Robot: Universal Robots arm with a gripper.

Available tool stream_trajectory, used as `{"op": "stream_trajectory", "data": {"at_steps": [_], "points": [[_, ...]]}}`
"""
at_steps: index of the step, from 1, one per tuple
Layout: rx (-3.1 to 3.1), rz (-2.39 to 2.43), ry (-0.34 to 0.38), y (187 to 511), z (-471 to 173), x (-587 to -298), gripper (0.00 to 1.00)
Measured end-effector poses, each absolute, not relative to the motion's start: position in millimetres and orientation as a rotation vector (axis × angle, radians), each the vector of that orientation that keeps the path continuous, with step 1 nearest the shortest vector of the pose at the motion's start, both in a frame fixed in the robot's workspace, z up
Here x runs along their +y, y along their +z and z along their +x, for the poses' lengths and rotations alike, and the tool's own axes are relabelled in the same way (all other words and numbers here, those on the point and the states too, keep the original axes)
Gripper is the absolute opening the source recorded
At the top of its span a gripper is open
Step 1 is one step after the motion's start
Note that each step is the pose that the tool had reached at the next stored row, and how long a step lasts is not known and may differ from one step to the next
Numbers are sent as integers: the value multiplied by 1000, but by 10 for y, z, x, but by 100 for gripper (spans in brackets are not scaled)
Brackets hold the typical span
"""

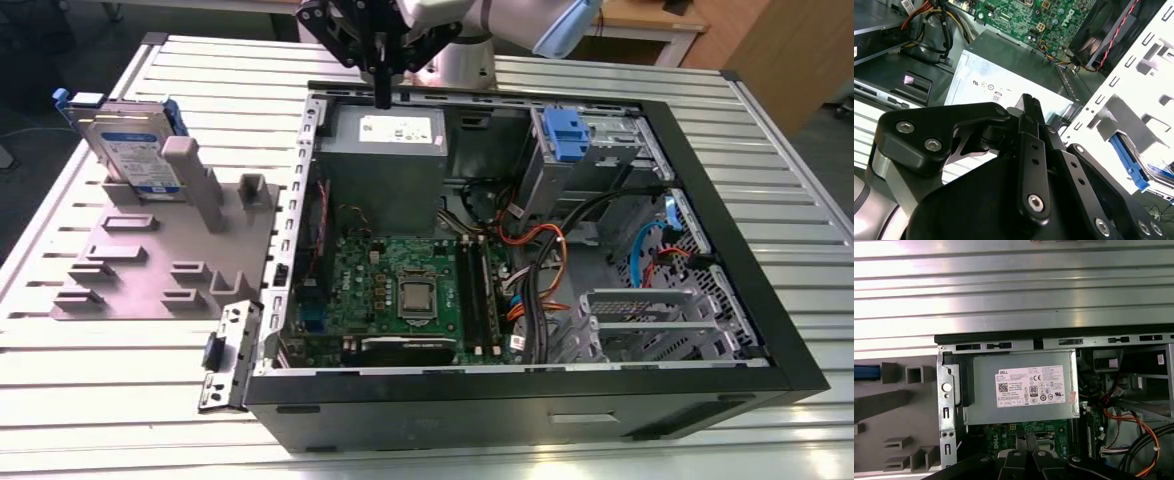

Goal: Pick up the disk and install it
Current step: 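Reach for the disk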

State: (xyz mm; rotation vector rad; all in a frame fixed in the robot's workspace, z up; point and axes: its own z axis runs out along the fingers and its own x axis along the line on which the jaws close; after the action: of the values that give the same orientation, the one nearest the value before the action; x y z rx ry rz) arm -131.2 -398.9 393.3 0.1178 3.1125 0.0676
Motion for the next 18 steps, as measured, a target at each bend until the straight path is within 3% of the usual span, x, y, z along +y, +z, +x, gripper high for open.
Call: {"op": "stream_trajectory", "data": {"at_steps": [18], "points": [[3113,118,68,3923,-1467,-3989,11]]}}
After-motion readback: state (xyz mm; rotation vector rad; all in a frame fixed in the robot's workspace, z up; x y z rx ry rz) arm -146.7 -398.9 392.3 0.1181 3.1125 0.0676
